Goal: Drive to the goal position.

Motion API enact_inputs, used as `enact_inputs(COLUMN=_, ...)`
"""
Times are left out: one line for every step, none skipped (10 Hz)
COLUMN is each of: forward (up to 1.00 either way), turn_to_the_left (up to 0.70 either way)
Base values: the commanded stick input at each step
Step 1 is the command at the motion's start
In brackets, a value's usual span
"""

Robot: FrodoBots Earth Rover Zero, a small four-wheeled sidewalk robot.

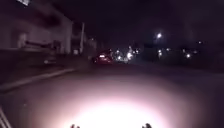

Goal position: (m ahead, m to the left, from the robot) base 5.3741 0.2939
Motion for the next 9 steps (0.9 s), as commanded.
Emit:
enact_inputs(forward=0.7, turn_to_the_left=0.0)
enact_inputs(forward=0.7, turn_to_the_left=0.0)
enact_inputs(forward=0.7, turn_to_the_left=0.0)
enact_inputs(forward=0.7, turn_to_the_left=0.0)
enact_inputs(forward=0.7, turn_to_the_left=0.0)
enact_inputs(forward=0.7, turn_to_the_left=0.0)
enact_inputs(forward=0.7, turn_to_the_left=0.0)
enact_inputs(forward=0.7, turn_to_the_left=0.0)
enact_inputs(forward=0.7, turn_to_the_left=0.0)
